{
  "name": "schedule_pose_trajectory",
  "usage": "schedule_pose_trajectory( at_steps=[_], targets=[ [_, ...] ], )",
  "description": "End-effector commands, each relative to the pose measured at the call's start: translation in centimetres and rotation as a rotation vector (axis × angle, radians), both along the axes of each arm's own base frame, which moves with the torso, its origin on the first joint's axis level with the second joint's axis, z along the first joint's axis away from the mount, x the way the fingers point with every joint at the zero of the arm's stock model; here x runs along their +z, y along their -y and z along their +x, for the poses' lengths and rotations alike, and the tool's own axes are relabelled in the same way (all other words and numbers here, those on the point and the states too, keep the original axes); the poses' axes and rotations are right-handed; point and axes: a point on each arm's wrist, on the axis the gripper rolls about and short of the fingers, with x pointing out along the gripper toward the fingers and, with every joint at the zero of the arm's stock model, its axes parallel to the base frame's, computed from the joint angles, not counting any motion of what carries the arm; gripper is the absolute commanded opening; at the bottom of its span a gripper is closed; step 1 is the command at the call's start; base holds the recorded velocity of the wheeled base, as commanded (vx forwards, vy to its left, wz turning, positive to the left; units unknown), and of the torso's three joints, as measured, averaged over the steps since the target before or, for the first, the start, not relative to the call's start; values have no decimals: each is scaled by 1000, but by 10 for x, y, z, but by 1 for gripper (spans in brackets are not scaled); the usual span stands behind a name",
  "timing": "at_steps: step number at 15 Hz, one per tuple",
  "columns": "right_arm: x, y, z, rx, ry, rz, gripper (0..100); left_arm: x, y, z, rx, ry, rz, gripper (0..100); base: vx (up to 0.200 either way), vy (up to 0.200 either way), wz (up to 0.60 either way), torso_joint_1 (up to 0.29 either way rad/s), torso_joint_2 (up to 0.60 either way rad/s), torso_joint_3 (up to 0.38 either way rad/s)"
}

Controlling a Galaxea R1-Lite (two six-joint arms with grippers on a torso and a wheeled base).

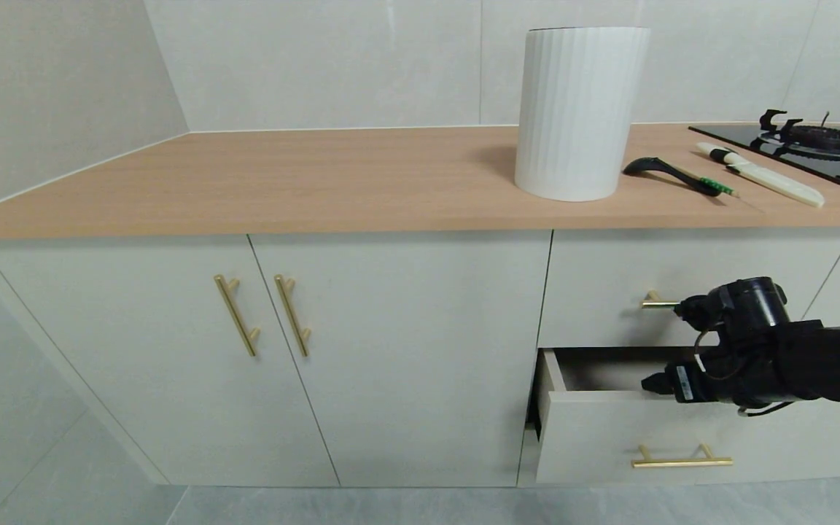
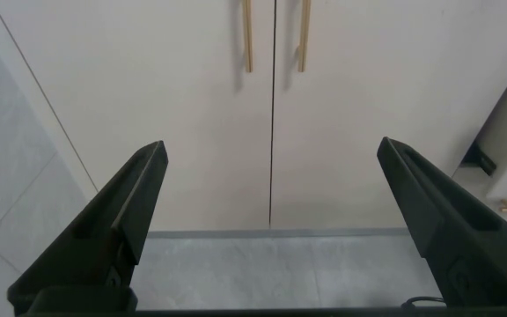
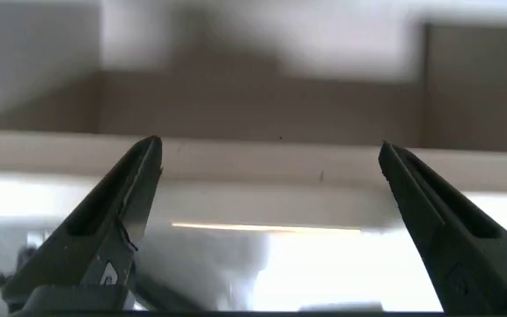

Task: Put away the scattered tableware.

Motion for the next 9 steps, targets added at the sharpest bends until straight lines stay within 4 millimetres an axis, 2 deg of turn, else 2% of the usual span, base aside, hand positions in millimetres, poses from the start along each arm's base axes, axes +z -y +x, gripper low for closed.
schedule_pose_trajectory(
  at_steps=[1,9],
  targets=[
    [10,0,-3,11,30,-5,100,0,0,0,0,-2,0,100,0,0,0,0,0,0],
    [15,4,-41,75,-158,-70,100,0,0,0,0,-2,0,100,0,0,0,0,0,0]
  ],
)
